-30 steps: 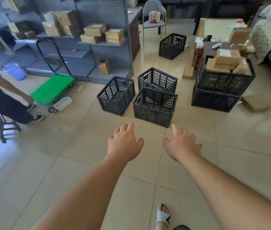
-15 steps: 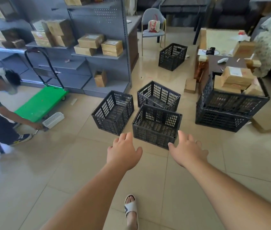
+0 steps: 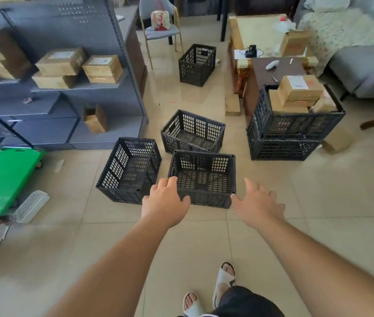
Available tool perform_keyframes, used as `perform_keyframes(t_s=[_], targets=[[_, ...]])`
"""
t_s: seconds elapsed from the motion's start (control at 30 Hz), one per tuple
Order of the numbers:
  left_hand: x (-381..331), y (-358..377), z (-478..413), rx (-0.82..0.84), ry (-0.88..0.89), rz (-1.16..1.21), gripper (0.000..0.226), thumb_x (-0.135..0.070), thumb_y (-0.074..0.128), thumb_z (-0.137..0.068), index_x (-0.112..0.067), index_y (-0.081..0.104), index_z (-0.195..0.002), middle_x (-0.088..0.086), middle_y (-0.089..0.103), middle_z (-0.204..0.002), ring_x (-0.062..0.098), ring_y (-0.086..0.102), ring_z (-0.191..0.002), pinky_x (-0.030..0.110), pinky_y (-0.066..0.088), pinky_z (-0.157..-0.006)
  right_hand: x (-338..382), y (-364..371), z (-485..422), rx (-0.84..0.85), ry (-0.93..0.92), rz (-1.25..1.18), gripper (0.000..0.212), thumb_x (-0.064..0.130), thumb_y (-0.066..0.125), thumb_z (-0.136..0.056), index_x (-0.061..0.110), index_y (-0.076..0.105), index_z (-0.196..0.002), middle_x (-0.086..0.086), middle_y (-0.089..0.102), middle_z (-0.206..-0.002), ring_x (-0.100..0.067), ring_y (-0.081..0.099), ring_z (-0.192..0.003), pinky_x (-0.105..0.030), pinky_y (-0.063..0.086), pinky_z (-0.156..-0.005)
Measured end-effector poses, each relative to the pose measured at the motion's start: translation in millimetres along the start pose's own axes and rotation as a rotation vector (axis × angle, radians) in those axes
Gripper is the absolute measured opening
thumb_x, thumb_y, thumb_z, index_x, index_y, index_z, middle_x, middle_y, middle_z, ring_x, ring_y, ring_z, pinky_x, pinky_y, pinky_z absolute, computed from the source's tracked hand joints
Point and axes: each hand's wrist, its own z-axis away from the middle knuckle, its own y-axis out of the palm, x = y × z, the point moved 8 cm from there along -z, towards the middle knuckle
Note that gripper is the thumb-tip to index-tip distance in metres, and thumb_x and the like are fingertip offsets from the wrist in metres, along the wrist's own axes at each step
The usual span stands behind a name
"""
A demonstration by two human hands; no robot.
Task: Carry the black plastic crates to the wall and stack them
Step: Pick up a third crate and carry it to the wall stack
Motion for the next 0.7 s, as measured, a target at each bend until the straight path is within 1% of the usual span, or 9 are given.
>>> perform_keyframes(t_s=[0.1,0.17,0.27,0.4,0.5,0.6,0.7], targets=[[-13,1,-44,0.026,0.034,-0.008,0.068,-0.058,0.044,-0.093,-0.026,0.032,-0.151,-0.001,0.041,-0.152,0.030,0.041,-0.136,0.055,0.039,-0.103,-2,-1,-37,0.018,0.056,-0.009,0.065,0.065,0.035,-0.090,0.039,0.024,-0.148,-0.003,0.043,-0.144,-0.032,0.038,-0.128,-0.053,0.037,-0.095],[-23,1,-77,0.039,0.050,-0.009,0.071,-0.058,0.044,-0.093,-0.027,0.027,-0.155,-0.002,0.039,-0.155,0.029,0.040,-0.139,0.055,0.038,-0.105,-1,-2,-67,0.029,0.085,-0.001,0.064,0.065,0.033,-0.090,0.039,0.025,-0.148,-0.003,0.041,-0.145,-0.032,0.038,-0.128,-0.053,0.036,-0.096],[-37,0,-127,0.048,0.060,-0.007,0.072,-0.059,0.044,-0.093,-0.028,0.026,-0.156,-0.002,0.038,-0.156,0.029,0.039,-0.140,0.055,0.038,-0.107,6,-4,-118,0.042,0.099,0.005,0.065,0.066,0.030,-0.091,0.036,0.026,-0.149,-0.004,0.041,-0.146,-0.032,0.038,-0.129,-0.055,0.036,-0.098],[-41,6,-188,0.131,-0.012,0.080,0.070,-0.056,0.048,-0.094,-0.028,0.029,-0.155,-0.001,0.038,-0.155,0.030,0.040,-0.137,0.056,0.041,-0.105,22,-1,-187,0.091,0.093,0.003,0.062,0.065,0.031,-0.092,0.035,0.028,-0.146,-0.006,0.042,-0.143,-0.032,0.040,-0.126,-0.053,0.037,-0.096],[-34,16,-228,0.168,-0.048,0.063,0.063,-0.054,0.048,-0.093,-0.028,0.035,-0.149,0.001,0.043,-0.148,0.030,0.043,-0.131,0.055,0.045,-0.102,36,5,-229,0.119,0.076,0.007,0.062,0.065,0.034,-0.092,0.033,0.028,-0.145,-0.007,0.043,-0.143,-0.033,0.041,-0.126,-0.052,0.038,-0.096],[-25,29,-267,0.212,-0.103,0.034,0.061,-0.054,0.048,-0.093,-0.024,0.037,-0.146,0.003,0.045,-0.143,0.032,0.044,-0.129,0.054,0.045,-0.100,49,9,-268,0.124,0.051,0.019,0.061,0.063,0.037,-0.091,0.032,0.031,-0.143,-0.007,0.044,-0.142,-0.034,0.042,-0.125,-0.051,0.037,-0.097],[-16,47,-308,0.241,-0.121,0.034,0.061,-0.054,0.049,-0.093,-0.024,0.038,-0.146,0.003,0.045,-0.143,0.032,0.045,-0.130,0.053,0.043,-0.100,58,21,-303,0.151,0.051,0.037,0.062,0.062,0.037,-0.091,0.031,0.030,-0.144,-0.007,0.043,-0.142,-0.034,0.042,-0.125,-0.051,0.037,-0.098]])
